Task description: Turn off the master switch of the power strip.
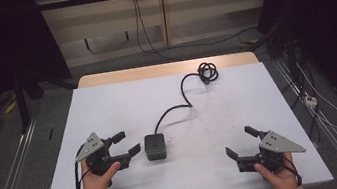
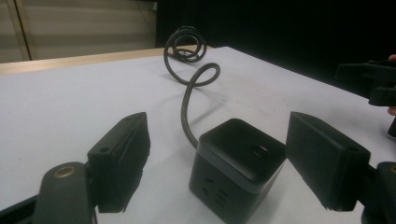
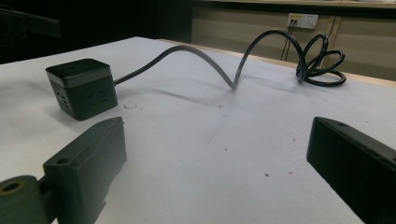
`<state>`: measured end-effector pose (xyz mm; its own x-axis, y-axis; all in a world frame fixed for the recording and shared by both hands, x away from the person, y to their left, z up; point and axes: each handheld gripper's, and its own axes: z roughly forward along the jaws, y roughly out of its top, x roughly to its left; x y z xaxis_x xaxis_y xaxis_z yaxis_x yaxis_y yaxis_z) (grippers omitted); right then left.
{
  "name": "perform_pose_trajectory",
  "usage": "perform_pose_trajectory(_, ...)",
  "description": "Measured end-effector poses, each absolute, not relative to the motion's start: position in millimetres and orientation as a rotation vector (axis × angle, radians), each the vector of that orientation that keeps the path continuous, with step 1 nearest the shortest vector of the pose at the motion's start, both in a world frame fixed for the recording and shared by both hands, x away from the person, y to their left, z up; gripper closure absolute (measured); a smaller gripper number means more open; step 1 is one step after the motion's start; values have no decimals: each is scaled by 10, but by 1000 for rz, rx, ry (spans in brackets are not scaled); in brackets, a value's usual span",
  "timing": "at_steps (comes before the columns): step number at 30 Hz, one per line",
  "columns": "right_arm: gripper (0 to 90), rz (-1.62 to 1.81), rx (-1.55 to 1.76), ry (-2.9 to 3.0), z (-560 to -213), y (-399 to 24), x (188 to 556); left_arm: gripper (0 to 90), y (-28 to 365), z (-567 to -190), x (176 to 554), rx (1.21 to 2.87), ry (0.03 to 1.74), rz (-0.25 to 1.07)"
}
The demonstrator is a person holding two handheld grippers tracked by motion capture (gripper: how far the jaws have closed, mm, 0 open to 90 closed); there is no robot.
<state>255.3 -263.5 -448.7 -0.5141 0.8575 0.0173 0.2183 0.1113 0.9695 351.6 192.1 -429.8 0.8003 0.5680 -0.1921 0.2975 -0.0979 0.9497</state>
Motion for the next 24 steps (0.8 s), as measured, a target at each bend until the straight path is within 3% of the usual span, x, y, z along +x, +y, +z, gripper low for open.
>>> perform_pose_trajectory(24, 43, 1430, 1042, 1819, -4487, -2632, 2555, 431, 1859, -4275, 3542, 1730, 644, 222)
